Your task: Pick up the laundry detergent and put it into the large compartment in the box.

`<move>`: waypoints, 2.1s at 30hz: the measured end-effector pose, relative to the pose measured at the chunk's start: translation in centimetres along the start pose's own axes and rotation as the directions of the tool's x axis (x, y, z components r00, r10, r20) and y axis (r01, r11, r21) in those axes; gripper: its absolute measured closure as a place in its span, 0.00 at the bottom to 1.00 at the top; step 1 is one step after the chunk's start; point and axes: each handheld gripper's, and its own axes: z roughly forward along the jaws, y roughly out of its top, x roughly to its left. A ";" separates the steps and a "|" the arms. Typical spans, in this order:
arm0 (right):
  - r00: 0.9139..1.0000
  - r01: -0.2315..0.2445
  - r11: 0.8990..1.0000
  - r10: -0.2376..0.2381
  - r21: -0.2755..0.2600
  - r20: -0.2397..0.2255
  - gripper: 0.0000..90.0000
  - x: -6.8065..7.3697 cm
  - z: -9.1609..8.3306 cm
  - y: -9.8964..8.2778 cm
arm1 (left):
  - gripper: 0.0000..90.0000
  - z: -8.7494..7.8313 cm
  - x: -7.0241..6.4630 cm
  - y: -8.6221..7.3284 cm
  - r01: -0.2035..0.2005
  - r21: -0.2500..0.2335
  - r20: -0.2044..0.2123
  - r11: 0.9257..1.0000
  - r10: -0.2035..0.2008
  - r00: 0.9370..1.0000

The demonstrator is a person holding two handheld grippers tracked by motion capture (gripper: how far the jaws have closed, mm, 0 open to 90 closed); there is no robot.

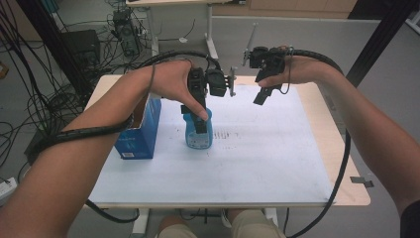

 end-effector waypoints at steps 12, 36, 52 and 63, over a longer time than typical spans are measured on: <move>1.000 -0.004 1.000 0.004 -0.007 0.003 0.12 0.1 -0.3 -0.3 | 0.08 -0.3 0.0 0.1 0.001 0.004 0.000 1.000 -0.001 1.000; 1.000 -0.015 1.000 0.015 0.005 0.014 0.12 0.8 -0.4 -0.5 | 0.08 -1.2 0.9 0.1 0.009 0.021 -0.025 1.000 -0.008 1.000; 0.999 -0.034 0.999 0.034 -0.014 0.015 0.11 1.3 -1.1 -1.7 | 0.08 -3.1 2.5 -0.1 0.028 0.025 -0.071 0.999 -0.026 0.997; 0.999 -0.037 0.999 0.037 -0.028 0.016 0.11 1.4 -1.7 -2.2 | 0.08 -3.1 5.1 0.5 0.048 0.042 -0.087 0.998 -0.044 0.995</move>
